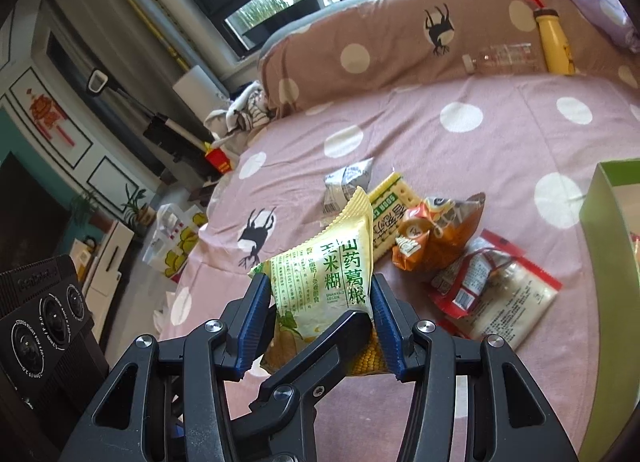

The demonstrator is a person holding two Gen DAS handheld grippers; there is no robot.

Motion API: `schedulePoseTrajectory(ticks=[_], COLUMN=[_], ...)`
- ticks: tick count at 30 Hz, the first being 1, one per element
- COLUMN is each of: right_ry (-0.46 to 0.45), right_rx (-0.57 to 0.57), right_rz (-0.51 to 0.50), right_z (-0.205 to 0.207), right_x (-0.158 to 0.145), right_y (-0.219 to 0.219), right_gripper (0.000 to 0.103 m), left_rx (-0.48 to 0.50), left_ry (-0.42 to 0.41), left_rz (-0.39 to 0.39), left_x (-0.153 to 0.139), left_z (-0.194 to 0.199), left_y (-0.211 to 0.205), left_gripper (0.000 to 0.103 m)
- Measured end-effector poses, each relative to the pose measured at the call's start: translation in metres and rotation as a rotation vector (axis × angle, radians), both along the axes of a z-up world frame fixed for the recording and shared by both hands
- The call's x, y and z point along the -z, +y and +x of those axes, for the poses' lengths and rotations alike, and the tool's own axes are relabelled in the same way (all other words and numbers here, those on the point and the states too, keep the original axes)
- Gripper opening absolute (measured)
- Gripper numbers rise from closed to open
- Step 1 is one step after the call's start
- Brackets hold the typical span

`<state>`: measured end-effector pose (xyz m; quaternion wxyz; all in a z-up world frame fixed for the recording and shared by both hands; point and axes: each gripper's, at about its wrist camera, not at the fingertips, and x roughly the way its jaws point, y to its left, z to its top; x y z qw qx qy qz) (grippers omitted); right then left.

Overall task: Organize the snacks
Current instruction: 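Lift and carry the sachet with the right gripper over the green-rimmed box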

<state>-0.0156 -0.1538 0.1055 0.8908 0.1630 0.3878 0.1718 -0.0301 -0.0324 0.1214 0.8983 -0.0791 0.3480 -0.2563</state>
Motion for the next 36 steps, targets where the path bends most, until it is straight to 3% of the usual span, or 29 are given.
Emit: schedulePoseTrajectory(ticks=[18,27,36], right_ry=[-0.107,-0.160,-0.147], right_rx=[0.080,0.161,0.269], right_rz=[-0.038,0.024,0.062], right_z=[-0.026,-0.038,-0.050], right_x=[-0.029,-0.038,-0.034], right_y=[-0.030,-0.085,-0.133], right_gripper=[0.054,0.054,0.054], left_rx=[0.071,0.158,0.255], left_ry=[-0.121,-0.189,-0.173], left_rz=[-0.041,0.026,0.030], left_x=[-0.026,-0.043,-0.039], left_z=[-0.018,-0.020,-0.016], left_y=[-0.035,-0.086,-0.130], left_gripper=[0.033,0.033,0.033])
